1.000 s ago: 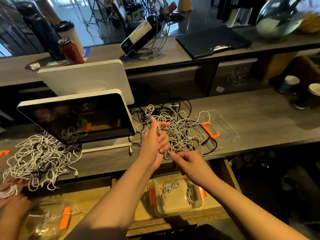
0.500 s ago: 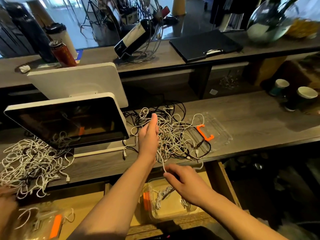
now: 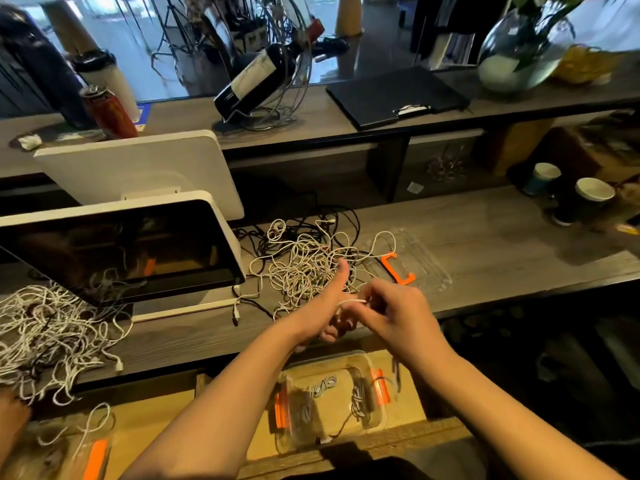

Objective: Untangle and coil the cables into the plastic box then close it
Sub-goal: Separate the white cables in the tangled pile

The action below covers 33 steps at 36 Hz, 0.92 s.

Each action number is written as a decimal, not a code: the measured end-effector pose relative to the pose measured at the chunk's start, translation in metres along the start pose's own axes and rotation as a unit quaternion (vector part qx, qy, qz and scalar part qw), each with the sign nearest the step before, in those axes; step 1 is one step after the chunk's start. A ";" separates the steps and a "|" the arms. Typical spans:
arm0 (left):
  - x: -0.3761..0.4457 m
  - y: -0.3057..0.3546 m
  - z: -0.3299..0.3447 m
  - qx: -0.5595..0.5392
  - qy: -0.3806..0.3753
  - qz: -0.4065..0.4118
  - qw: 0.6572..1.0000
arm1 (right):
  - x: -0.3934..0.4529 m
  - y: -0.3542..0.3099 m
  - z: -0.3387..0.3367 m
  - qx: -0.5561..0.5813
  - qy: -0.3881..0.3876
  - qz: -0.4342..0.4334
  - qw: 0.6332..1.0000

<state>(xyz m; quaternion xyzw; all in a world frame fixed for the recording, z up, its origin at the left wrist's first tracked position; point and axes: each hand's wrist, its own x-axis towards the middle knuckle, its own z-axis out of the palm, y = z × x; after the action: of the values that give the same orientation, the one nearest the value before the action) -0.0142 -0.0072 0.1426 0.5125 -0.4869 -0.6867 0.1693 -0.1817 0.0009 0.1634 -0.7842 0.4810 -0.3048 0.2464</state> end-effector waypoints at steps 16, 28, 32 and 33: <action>-0.023 0.006 -0.010 0.202 -0.042 0.034 0.978 | 0.006 0.014 -0.009 0.231 -0.058 0.142 0.961; -0.026 -0.002 -0.018 0.078 -0.007 0.116 0.990 | 0.004 0.029 -0.022 0.301 -0.265 0.193 0.896; -0.025 -0.003 -0.023 0.009 0.047 0.156 0.987 | 0.000 0.034 -0.021 0.343 -0.316 0.186 0.865; -0.026 -0.003 -0.023 -0.005 0.066 0.164 0.984 | -0.001 0.034 -0.021 0.350 -0.329 0.182 0.858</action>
<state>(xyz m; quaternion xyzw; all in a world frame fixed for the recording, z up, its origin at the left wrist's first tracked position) 0.0171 0.0015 0.1540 0.4695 -0.5484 -0.6167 0.3139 -0.2174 -0.0138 0.1547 -0.5999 0.3676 -0.1271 0.6992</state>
